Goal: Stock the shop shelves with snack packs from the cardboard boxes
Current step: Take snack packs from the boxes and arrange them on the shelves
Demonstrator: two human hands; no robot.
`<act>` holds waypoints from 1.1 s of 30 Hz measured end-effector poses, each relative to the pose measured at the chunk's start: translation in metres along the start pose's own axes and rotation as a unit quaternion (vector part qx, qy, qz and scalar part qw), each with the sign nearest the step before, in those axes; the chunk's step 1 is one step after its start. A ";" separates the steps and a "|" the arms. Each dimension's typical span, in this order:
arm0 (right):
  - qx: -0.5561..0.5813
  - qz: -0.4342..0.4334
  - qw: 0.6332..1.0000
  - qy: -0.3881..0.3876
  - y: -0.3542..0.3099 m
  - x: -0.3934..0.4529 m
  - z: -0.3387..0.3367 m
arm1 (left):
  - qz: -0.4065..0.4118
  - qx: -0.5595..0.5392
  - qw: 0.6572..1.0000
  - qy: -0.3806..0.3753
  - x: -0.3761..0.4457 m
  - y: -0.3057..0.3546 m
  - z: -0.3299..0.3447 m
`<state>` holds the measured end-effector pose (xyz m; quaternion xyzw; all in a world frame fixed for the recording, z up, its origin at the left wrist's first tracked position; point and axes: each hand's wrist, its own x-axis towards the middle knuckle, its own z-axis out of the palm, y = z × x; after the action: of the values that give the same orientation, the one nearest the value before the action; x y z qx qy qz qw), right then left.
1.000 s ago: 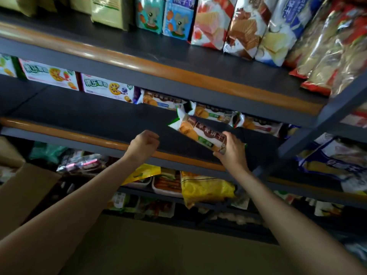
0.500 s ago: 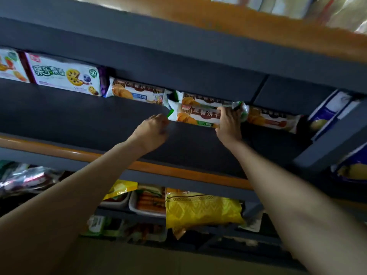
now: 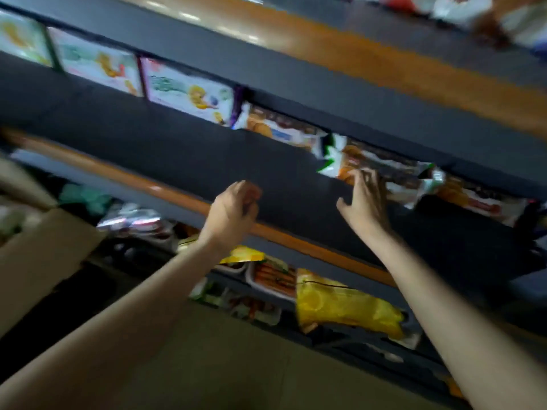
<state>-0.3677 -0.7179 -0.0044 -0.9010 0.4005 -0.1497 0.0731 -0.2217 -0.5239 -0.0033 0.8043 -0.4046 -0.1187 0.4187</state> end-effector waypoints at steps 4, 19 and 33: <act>0.102 -0.116 0.988 -0.024 -0.141 -0.015 0.020 | -0.083 0.013 0.996 -0.009 -0.053 -0.075 -0.089; 0.059 -0.219 0.839 -0.495 -0.588 -0.107 0.275 | -0.285 0.209 0.935 -0.011 -0.189 -0.384 -0.404; -0.060 -0.142 0.901 -0.405 -0.656 -0.102 0.369 | -0.203 0.276 0.939 0.030 -0.160 -0.448 -0.452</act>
<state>0.1476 -0.1988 -0.2093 -0.9339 0.2129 0.2432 0.1530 0.1623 0.0015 -0.0908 0.9563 -0.2373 -0.0608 0.1596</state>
